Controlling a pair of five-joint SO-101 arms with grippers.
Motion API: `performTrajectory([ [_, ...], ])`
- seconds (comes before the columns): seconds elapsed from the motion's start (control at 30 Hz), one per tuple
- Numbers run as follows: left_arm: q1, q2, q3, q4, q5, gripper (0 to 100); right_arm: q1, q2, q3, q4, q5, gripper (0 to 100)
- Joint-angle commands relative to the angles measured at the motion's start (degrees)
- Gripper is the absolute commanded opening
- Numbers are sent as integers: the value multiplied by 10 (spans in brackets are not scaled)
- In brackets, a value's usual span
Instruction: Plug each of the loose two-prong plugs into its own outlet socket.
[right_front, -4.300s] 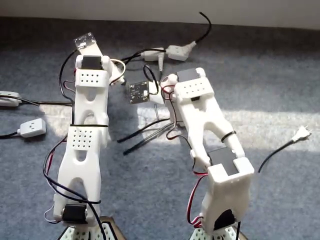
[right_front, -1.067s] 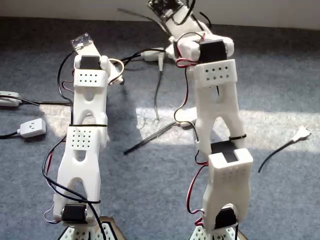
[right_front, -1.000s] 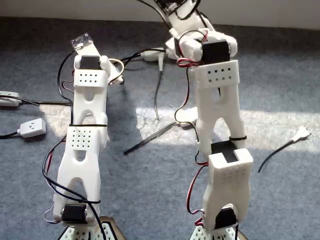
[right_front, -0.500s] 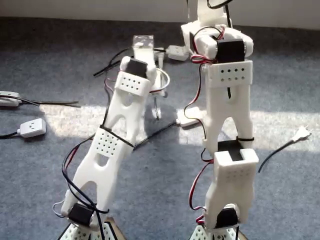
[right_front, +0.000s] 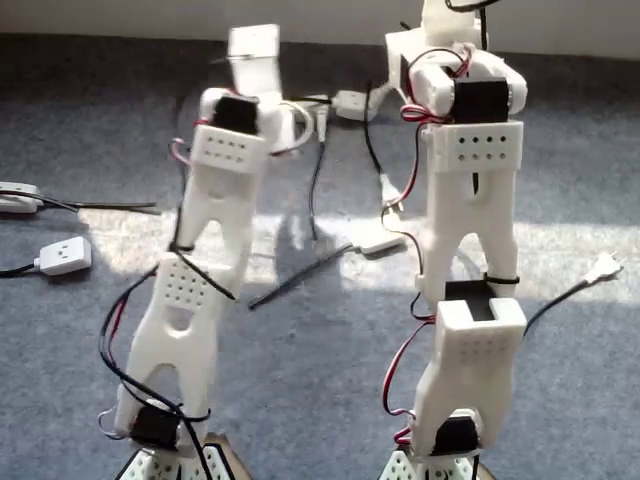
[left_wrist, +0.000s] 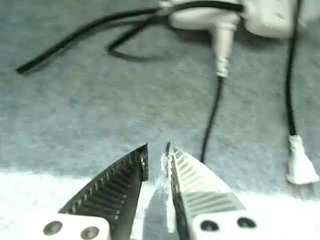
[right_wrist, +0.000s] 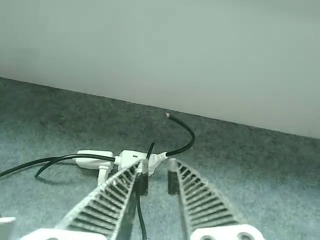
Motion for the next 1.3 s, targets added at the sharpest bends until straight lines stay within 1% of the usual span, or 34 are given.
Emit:
performTrajectory([
  [0.0, -106, 14, -24, -11, 67, 131, 19, -29, -26, -18, -30, 135],
  [0.1, -103, 45, -24, -40, 73, 194, 29, -29, -25, -12, -32, 135],
  [0.17, -84, 61, -24, -52, 73, 227, 38, -29, 1, -1, -32, 135],
  [0.27, -61, 77, -23, -53, 74, 235, 55, -29, 62, 0, -31, 135],
  [0.37, -70, 93, -23, -58, 77, 235, 53, -29, 147, -11, -29, 135],
  [0.43, -95, 114, -23, -84, 106, 235, 43, -13, 210, -51, -15, 134],
  [0.5, -125, 133, -24, -103, 166, 235, 30, 22, 253, -86, 17, 131],
  [0.53, -138, 140, -24, -106, 192, 235, 25, 44, 252, -94, 19, 119],
  [0.6, -152, 142, -24, -107, 222, 235, 17, 87, 235, -95, 19, 95],
  [0.73, -153, 141, -24, -107, 222, 235, -3, 178, 170, -40, 18, 91],
  [0.83, -152, 141, -24, -107, 222, 235, -8, 235, 111, -21, 18, 91],
  [1.07, -152, 141, -24, -107, 222, 235, -19, 309, -21, 91, 20, 92],
  [1.27, -153, 141, -24, -104, 222, 235, -23, 355, -73, 112, 21, 160],
])
